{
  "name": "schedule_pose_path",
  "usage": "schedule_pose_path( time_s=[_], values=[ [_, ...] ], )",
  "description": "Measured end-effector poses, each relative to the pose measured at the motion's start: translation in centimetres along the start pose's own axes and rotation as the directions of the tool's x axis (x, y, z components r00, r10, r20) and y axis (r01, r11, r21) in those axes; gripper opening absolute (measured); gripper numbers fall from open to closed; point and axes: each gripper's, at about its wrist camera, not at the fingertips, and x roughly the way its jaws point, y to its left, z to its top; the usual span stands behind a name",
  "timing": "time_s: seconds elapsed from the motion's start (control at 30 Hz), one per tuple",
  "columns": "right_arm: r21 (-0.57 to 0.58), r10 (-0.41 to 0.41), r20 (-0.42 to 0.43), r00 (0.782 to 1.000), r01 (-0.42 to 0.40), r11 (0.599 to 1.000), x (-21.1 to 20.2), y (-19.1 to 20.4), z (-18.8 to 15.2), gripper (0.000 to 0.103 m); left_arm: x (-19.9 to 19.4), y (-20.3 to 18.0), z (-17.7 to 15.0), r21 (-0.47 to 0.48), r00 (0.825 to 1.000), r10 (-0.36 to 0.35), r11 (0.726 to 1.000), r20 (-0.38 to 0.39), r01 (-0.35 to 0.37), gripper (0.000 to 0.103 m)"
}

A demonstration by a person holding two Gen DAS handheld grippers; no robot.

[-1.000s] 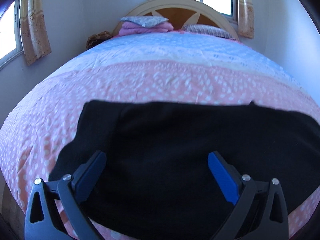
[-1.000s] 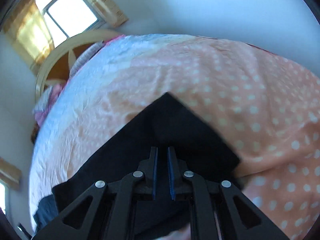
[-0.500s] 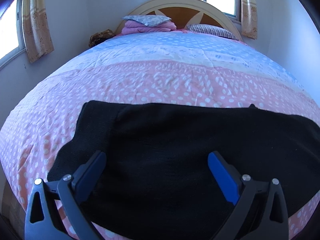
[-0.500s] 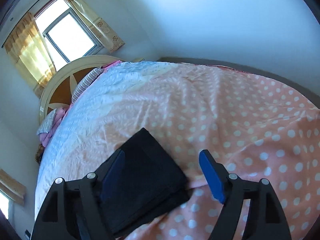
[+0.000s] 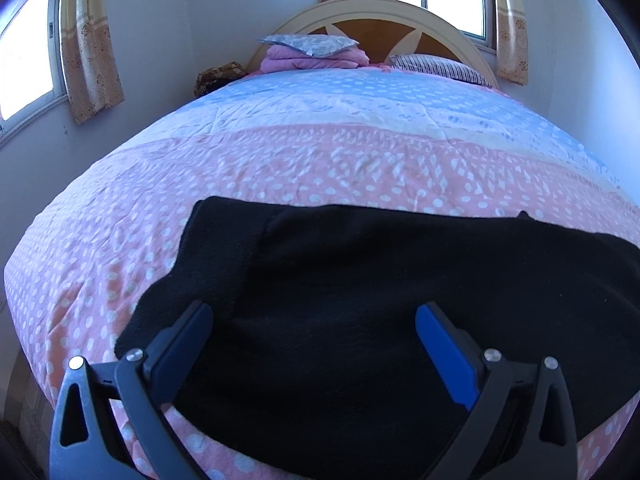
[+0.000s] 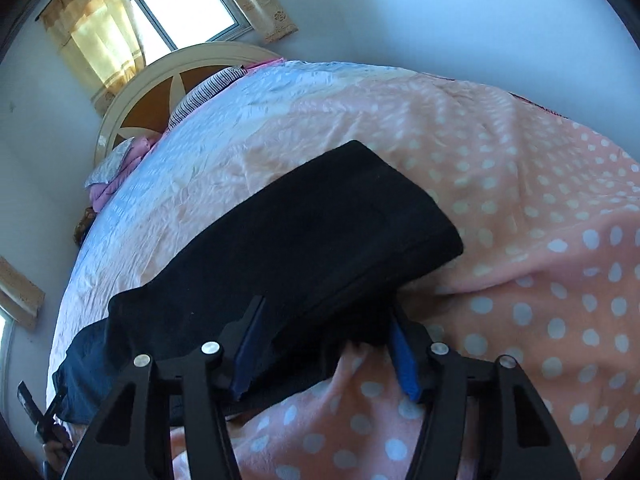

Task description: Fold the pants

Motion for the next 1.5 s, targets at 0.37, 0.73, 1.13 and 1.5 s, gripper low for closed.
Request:
schedule_pose_path(
  time_s=[0.37,0.73,1.13,1.5],
  values=[
    [-0.032,-0.163,0.035,0.986,0.165,0.986,0.8,1.2,0.4,0.044,-0.3,0.2,-0.8,0.065,1.000,-0.003,0.998,0.021,0.001,0.103],
    [0.276,-0.113,0.209,0.971,0.053,0.960,-6.8,0.4,-0.5,0.054,-1.6,1.2,-0.5,0.028,0.993,-0.110,0.994,0.035,0.109,0.103],
    [-0.377,0.527,-0.419,0.739,-0.670,0.640,3.0,34.5,-5.8,0.078,-0.7,0.2,-1.7,0.110,0.994,-0.099,0.989,0.034,0.095,0.103],
    [-0.397,0.378,-0.724,0.577,-0.796,0.456,14.3,46.7,-8.8,0.078,-0.6,2.5,-1.7,0.118,0.998,-0.048,0.992,0.048,0.042,0.103]
  ],
)
